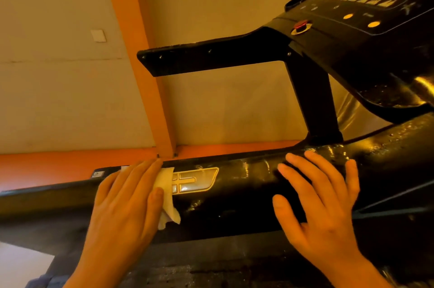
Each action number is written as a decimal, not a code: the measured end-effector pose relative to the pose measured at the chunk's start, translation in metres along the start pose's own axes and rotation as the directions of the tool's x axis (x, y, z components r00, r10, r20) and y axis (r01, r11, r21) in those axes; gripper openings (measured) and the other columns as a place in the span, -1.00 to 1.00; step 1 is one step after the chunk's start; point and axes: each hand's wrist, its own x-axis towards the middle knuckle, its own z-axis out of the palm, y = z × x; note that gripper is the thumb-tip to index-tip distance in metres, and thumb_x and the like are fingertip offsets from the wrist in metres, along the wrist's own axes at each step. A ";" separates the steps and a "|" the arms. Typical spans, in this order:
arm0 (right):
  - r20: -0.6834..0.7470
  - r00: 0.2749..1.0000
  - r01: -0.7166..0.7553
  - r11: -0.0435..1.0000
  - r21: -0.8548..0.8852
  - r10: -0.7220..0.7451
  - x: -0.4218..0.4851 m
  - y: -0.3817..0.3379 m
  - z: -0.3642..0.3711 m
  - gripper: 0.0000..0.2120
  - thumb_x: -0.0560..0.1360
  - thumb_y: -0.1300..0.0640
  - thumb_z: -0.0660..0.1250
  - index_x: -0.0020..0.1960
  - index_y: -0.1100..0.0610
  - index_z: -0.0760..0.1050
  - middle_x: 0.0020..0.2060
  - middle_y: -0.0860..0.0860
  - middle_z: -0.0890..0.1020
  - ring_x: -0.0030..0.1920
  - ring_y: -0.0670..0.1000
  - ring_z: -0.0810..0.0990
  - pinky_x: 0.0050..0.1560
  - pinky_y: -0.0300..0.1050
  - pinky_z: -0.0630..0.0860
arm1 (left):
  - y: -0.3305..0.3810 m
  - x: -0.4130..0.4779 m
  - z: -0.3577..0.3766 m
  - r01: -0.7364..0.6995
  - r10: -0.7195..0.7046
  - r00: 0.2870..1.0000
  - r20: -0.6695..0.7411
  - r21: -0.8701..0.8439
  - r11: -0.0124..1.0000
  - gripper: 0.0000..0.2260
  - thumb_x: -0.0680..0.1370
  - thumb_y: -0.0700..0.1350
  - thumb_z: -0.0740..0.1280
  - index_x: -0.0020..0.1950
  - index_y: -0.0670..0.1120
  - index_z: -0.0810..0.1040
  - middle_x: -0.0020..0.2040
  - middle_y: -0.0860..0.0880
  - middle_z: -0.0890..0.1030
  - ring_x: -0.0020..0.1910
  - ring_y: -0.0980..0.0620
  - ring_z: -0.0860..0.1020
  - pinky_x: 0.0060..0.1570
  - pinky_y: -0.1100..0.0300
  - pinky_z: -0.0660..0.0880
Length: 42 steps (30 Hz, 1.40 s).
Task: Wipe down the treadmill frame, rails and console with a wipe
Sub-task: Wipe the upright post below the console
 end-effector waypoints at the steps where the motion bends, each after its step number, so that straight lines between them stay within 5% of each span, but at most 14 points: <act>1: -0.018 1.000 -0.010 0.999 -0.032 0.010 0.000 0.014 -0.007 -0.64 0.55 -0.01 0.30 0.29 0.11 0.55 0.31 0.06 0.57 0.45 0.11 0.41 0.53 0.37 -0.02 | 0.000 0.000 0.002 0.002 -0.002 1.000 0.000 0.020 1.000 -0.46 0.73 0.12 -0.09 0.40 -0.16 0.51 0.29 -0.17 0.60 0.30 -0.07 0.43 0.28 -0.01 0.24; 11: -0.153 0.988 -0.008 0.983 -0.185 -0.021 0.001 0.068 -0.004 -0.64 0.64 0.00 0.19 0.22 0.14 0.66 0.22 0.08 0.66 0.32 0.13 0.56 0.39 0.26 0.28 | 0.022 0.003 0.011 0.128 -0.124 0.990 -0.064 0.063 0.990 -0.46 0.73 0.09 -0.11 0.26 -0.15 0.58 0.11 -0.16 0.64 0.16 -0.08 0.45 0.24 -0.04 0.26; 17: -0.173 0.984 0.012 0.986 -0.168 -0.042 0.000 0.071 -0.002 -0.64 0.65 -0.01 0.19 0.21 0.15 0.66 0.20 0.09 0.67 0.31 0.14 0.55 0.38 0.27 0.29 | 0.038 0.005 0.013 0.180 -0.179 0.981 -0.073 0.009 0.984 -0.49 0.74 0.11 -0.13 0.29 -0.07 0.55 0.13 -0.08 0.62 0.19 -0.04 0.47 0.34 -0.03 0.20; 26: -0.211 0.977 -0.008 0.989 -0.148 -0.024 0.002 0.071 0.000 -0.65 0.63 0.00 0.21 0.17 0.14 0.68 0.20 0.07 0.67 0.30 0.12 0.56 0.44 0.18 0.24 | 0.017 0.006 -0.002 0.117 -0.126 0.991 0.052 0.149 0.982 -0.54 0.73 0.07 -0.10 0.28 -0.03 0.56 0.08 -0.04 0.65 0.14 -0.05 0.54 0.33 -0.05 0.16; 33: -0.236 0.972 -0.023 0.988 -0.151 -0.013 0.003 0.068 0.000 -0.67 0.61 0.02 0.21 0.16 0.13 0.69 0.19 0.05 0.68 0.29 0.12 0.58 0.42 0.20 0.27 | 0.028 -0.007 0.006 0.078 -0.094 0.993 0.073 0.201 0.976 -0.52 0.71 0.11 -0.06 0.53 0.00 0.39 0.42 -0.07 0.51 0.41 -0.09 0.39 0.28 -0.18 0.21; 42: -0.242 0.970 -0.028 0.987 -0.160 -0.011 0.004 0.067 0.001 -0.67 0.61 0.03 0.21 0.14 0.13 0.70 0.17 0.04 0.68 0.27 0.12 0.59 0.41 0.23 0.28 | 0.057 0.005 0.016 0.049 -0.057 0.996 0.069 0.114 0.992 -0.52 0.72 0.09 -0.08 0.51 -0.03 0.42 0.41 -0.06 0.53 0.44 -0.03 0.36 0.40 0.02 0.08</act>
